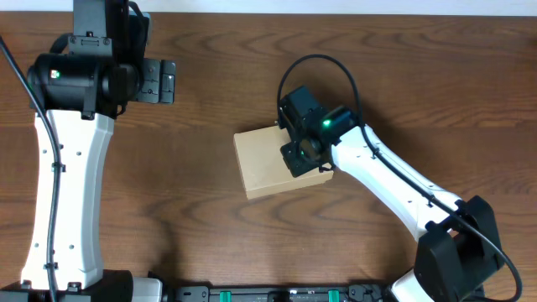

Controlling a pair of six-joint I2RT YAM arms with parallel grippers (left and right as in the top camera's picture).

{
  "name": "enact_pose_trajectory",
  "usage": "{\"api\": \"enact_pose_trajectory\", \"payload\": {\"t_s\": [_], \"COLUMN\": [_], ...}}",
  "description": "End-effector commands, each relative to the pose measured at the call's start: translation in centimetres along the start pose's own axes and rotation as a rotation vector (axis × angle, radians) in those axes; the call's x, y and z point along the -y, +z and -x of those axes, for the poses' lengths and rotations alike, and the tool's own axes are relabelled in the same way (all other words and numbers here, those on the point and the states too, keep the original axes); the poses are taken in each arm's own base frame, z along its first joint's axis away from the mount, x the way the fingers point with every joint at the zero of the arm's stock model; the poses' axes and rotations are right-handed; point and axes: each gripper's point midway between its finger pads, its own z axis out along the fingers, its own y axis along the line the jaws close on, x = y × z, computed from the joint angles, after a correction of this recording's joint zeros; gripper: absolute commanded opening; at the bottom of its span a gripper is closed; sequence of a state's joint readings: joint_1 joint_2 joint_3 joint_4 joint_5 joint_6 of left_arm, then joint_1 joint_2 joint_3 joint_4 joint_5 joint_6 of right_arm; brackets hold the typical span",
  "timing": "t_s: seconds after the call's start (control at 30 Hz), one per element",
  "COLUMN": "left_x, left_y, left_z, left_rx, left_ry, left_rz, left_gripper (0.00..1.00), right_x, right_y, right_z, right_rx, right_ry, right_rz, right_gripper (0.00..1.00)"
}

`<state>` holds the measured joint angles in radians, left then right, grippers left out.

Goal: Pack container

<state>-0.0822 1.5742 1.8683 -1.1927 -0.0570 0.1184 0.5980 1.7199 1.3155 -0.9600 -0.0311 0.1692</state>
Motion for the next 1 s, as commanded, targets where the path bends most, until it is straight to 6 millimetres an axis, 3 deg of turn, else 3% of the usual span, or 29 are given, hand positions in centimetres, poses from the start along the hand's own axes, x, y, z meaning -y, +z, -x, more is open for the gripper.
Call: {"api": "enact_pose_trajectory", "payload": {"t_s": [0.0,0.07,0.13,0.2,0.33,0.47,0.6,0.7,0.83,0.97], "left_x": [-0.5,-0.5,-0.5,-0.5,-0.6,-1.7,-3.5,-5.1,-6.3,-4.9], "left_y": [-1.1,-1.1,-1.1,-1.1,-1.1,-1.0,-0.9,-0.8,-0.8,-0.6], "left_z": [0.5,0.5,0.5,0.5,0.5,0.5,0.5,0.1,-0.3,-0.8], "left_rx": [0.033,0.034,0.034,0.034,0.034,0.037,0.050,0.053,0.055,0.095], "left_ry": [-0.022,-0.022,-0.022,-0.022,-0.025,-0.083,-0.165,-0.203,-0.154,-0.137], "left_rz": [0.017,0.016,0.016,0.016,0.014,0.009,-0.051,-0.081,-0.057,-0.120], "left_gripper": [0.96,0.96,0.96,0.96,0.95,0.95,0.95,0.95,0.96,0.96], "right_x": [1.9,1.7,1.6,2.8,7.5,14.6,21.5,24.4,26.2,26.6], "right_y": [1.5,1.3,0.6,-1.0,-4.7,-8.3,-11.4,-12.7,-14.1,-16.2], "right_z": [-1.0,0.1,2.3,5.1,9.5,11.0,10.4,9.2,6.3,3.0], "right_rx": [-0.041,0.004,0.092,0.204,0.372,0.459,0.511,0.520,0.499,0.502], "right_ry": [0.056,0.059,0.060,0.100,0.288,0.352,0.395,0.420,0.458,0.480], "right_rz": [-0.032,-0.013,-0.005,-0.038,-0.043,-0.119,-0.276,-0.303,-0.271,-0.279], "right_gripper": [0.02,0.02,0.04,0.07,0.15,0.15,0.20,0.21,0.19,0.19]}}
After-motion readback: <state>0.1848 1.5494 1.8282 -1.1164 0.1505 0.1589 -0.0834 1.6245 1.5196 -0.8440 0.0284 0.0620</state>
